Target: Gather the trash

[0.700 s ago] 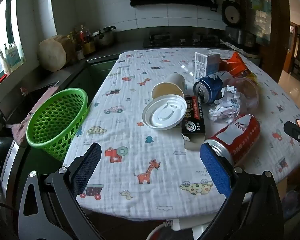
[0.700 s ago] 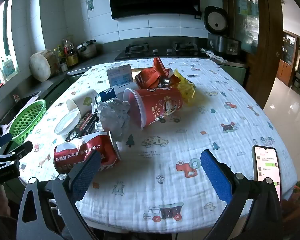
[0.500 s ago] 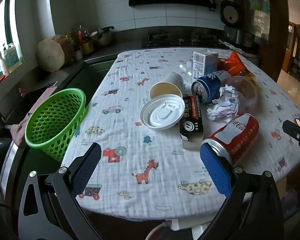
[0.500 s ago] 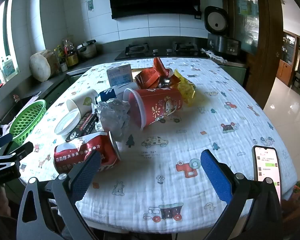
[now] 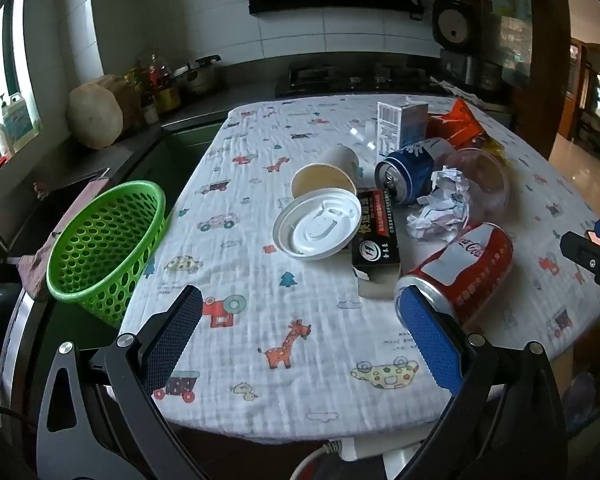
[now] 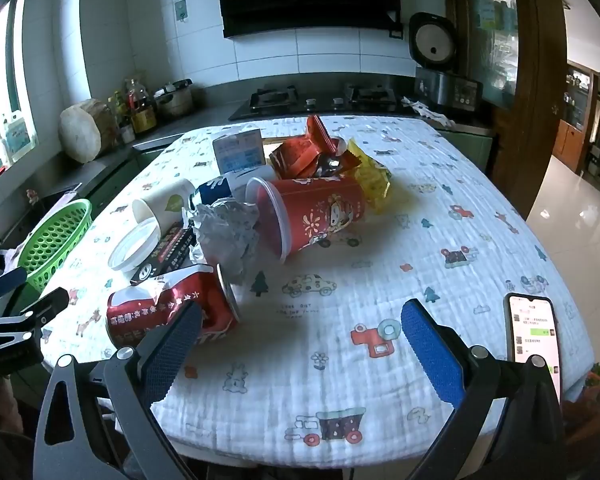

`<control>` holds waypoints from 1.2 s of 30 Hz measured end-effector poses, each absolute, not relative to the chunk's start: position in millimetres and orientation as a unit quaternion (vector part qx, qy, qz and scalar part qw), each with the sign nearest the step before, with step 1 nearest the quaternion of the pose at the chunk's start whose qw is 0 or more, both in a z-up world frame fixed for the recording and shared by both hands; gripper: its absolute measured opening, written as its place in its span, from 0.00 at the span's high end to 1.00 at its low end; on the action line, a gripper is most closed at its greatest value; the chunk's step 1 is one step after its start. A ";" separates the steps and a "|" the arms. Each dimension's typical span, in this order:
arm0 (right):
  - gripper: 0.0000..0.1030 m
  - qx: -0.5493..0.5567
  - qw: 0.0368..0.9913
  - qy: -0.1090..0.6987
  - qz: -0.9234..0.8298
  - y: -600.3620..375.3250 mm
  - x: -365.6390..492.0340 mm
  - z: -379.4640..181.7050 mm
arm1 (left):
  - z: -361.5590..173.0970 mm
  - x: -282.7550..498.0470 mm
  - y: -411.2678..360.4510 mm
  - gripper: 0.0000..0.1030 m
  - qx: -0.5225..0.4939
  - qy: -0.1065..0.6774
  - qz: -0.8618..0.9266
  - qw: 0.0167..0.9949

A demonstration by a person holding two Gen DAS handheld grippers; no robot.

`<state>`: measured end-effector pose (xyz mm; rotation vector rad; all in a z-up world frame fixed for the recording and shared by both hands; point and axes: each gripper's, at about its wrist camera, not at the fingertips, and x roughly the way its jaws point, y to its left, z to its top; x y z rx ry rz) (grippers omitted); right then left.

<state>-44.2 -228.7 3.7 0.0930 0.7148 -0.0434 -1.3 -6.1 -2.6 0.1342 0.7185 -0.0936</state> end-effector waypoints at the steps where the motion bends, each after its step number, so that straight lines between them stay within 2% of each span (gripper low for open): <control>1: 0.06 0.045 0.936 0.349 -0.022 -228.3 -43.9 4.3 | -2.3 -1.5 -6.5 0.06 0.067 0.351 -0.047 0.933; 36: 0.06 0.042 0.936 0.348 -0.020 -223.7 -40.6 5.4 | -6.2 5.1 -5.3 0.06 0.060 0.355 -0.051 0.931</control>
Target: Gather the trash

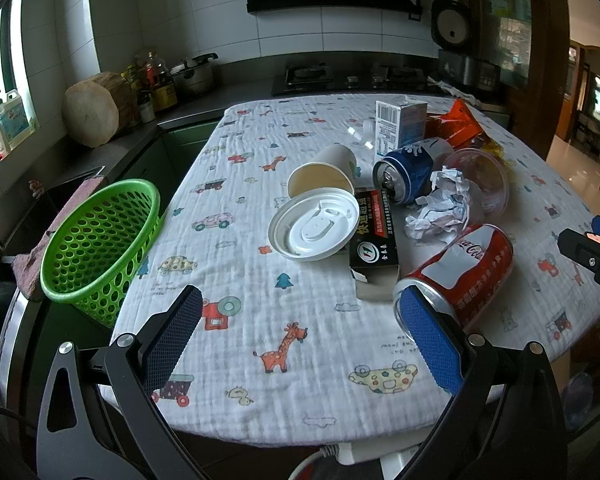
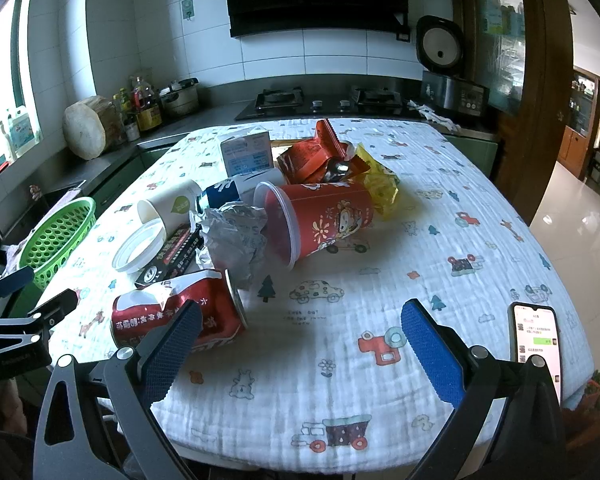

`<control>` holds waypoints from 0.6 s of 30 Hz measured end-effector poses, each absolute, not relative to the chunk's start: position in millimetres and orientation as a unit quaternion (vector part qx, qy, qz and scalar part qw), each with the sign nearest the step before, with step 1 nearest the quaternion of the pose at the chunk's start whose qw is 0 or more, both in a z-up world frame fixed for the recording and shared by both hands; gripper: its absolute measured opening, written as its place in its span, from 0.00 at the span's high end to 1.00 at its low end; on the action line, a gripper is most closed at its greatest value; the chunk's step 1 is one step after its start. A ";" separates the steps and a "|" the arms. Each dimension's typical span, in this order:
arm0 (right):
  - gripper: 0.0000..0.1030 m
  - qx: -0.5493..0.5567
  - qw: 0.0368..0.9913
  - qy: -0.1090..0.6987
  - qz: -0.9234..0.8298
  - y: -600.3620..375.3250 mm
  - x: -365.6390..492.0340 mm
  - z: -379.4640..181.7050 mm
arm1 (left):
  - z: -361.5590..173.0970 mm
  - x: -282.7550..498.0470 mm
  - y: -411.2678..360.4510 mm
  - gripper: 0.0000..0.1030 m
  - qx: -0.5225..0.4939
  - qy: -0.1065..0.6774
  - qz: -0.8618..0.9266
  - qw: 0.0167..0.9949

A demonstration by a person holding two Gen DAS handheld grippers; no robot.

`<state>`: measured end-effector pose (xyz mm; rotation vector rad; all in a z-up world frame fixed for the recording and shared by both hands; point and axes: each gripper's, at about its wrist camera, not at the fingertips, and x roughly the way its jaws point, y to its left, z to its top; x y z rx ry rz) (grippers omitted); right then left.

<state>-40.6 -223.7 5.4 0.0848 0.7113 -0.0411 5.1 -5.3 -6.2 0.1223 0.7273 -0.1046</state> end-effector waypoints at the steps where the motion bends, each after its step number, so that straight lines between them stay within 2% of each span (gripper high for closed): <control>1: 0.06 0.041 0.936 0.348 -0.020 -223.5 -40.1 5.2 | -6.1 4.8 -5.2 0.06 0.060 0.356 -0.051 0.931; 18: 0.06 0.039 0.937 0.345 -0.017 -220.8 -34.6 10.5 | -4.7 4.2 -11.8 0.06 0.071 0.349 -0.073 0.932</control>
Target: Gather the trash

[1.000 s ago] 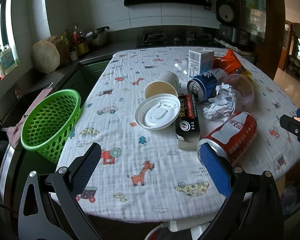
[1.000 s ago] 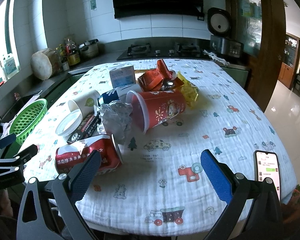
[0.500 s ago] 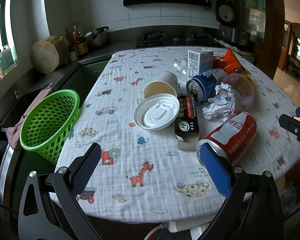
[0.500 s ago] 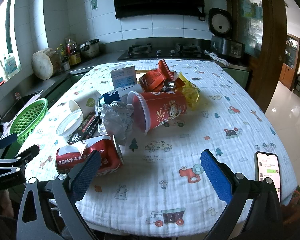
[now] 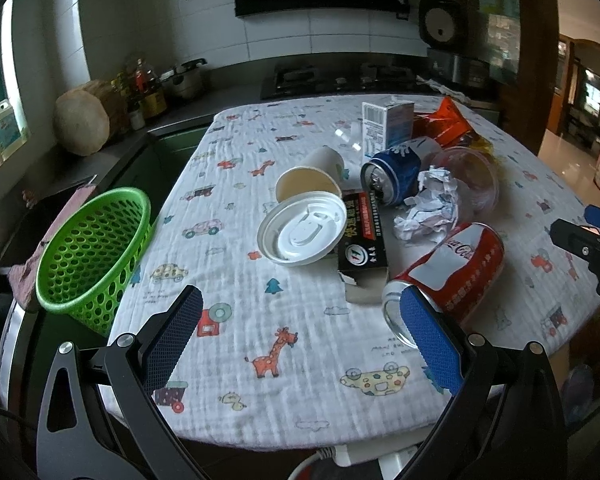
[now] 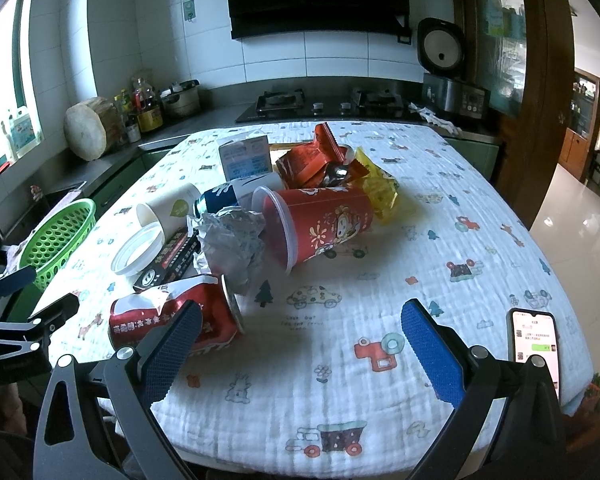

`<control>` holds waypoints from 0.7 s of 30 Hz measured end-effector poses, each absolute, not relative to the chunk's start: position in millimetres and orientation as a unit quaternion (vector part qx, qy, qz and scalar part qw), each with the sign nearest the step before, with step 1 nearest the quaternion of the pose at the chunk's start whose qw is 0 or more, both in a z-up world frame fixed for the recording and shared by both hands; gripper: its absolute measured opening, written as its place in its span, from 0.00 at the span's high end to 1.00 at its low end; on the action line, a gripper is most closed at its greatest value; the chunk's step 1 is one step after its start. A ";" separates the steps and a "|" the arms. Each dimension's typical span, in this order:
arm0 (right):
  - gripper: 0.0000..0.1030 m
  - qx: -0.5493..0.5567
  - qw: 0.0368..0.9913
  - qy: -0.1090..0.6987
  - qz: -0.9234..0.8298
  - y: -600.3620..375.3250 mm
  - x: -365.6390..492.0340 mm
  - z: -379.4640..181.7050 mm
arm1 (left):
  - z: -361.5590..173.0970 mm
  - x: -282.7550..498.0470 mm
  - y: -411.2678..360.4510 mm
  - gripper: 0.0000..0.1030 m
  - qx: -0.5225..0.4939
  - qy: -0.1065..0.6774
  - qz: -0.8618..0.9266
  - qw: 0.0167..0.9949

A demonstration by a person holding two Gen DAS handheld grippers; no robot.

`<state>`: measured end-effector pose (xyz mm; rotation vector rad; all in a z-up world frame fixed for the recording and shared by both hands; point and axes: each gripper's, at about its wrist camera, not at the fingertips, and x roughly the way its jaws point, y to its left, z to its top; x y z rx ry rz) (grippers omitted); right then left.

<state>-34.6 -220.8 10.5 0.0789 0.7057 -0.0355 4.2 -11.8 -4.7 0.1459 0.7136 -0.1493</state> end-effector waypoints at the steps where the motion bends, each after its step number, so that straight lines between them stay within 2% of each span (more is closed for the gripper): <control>1: 0.06 0.039 0.937 0.345 -0.018 -220.7 -34.3 10.6 | -4.3 3.8 -12.6 0.06 0.073 0.347 -0.077 0.932; 10: 0.06 0.040 0.937 0.346 -0.017 -233.4 -37.3 9.0 | -3.0 2.3 -30.0 0.08 0.103 0.332 -0.141 0.927; 15: 0.06 0.040 0.938 0.345 -0.015 -240.7 -37.9 9.7 | -7.7 7.2 -48.9 0.17 0.114 0.338 -0.207 0.911; 21: 0.06 0.039 0.936 0.350 -0.013 -248.0 -36.4 8.7 | -19.0 18.7 -70.2 0.18 0.138 0.348 -0.261 0.890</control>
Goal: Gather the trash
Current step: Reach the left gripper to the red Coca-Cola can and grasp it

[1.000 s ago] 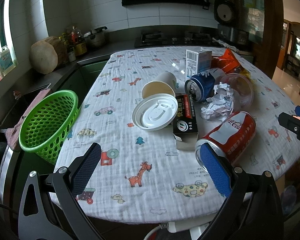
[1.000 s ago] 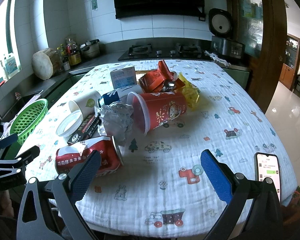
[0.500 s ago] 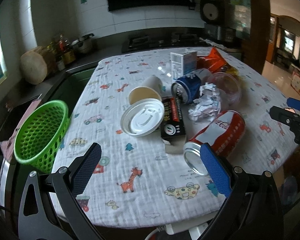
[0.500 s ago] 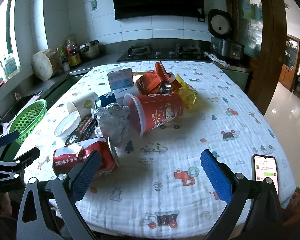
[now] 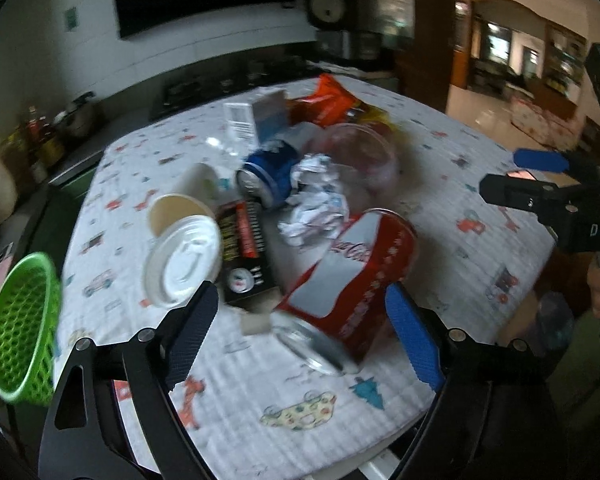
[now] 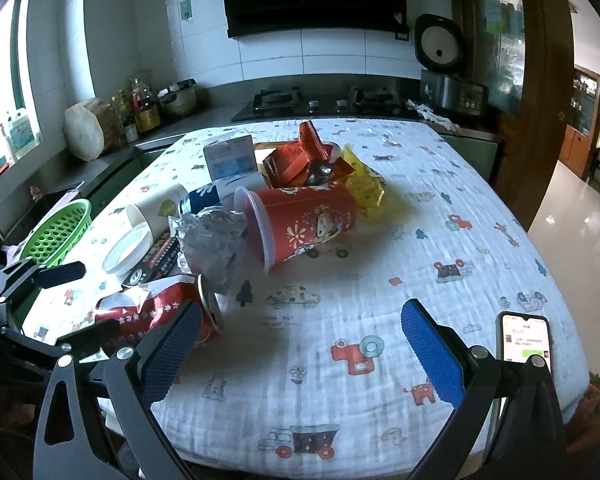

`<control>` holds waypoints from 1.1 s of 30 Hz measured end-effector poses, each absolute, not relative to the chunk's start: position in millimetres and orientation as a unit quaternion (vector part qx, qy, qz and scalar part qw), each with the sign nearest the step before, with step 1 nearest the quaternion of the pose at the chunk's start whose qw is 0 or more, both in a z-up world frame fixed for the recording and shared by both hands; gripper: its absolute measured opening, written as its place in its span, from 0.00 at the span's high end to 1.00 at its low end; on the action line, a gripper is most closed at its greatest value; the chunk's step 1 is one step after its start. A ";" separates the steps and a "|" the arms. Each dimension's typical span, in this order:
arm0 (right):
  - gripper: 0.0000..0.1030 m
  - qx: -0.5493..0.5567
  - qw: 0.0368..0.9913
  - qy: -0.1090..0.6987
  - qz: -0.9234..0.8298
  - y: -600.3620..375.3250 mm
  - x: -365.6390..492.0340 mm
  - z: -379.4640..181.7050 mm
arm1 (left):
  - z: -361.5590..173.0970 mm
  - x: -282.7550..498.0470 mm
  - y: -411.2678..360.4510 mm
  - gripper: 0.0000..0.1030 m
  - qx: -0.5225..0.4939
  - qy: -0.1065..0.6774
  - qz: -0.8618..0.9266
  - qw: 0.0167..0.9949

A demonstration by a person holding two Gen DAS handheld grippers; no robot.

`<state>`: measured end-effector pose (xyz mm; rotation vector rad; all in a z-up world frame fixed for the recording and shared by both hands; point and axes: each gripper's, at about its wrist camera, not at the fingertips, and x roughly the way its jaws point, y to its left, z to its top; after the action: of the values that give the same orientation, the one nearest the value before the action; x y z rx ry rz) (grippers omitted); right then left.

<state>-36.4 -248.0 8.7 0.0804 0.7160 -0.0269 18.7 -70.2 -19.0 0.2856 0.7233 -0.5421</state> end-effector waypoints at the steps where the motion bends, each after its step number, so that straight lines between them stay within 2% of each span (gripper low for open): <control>1: 0.06 0.040 0.935 0.351 -0.012 -246.9 -35.5 8.7 | -20.2 20.0 -72.6 0.18 0.139 0.351 -0.270 0.886; 15: 0.06 0.040 0.930 0.365 -0.001 -248.8 -22.5 2.9 | -41.6 43.2 -96.1 0.18 0.151 0.385 -0.335 0.847; 17: 0.06 0.039 0.930 0.365 0.000 -249.1 -20.6 2.5 | -44.3 43.7 -99.0 0.24 0.152 0.389 -0.343 0.842; 23: 0.06 0.041 0.928 0.370 0.005 -249.0 -15.9 0.6 | -45.5 43.2 -103.0 0.31 0.150 0.385 -0.351 0.840; 33: 0.06 0.037 0.931 0.363 0.023 -243.3 -14.5 5.7 | -34.3 32.5 -80.7 0.35 0.119 0.373 -0.337 0.856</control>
<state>-14.5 -243.3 5.7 0.0758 0.7429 0.0463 32.5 -80.7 -34.3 0.2493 0.7842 -0.7076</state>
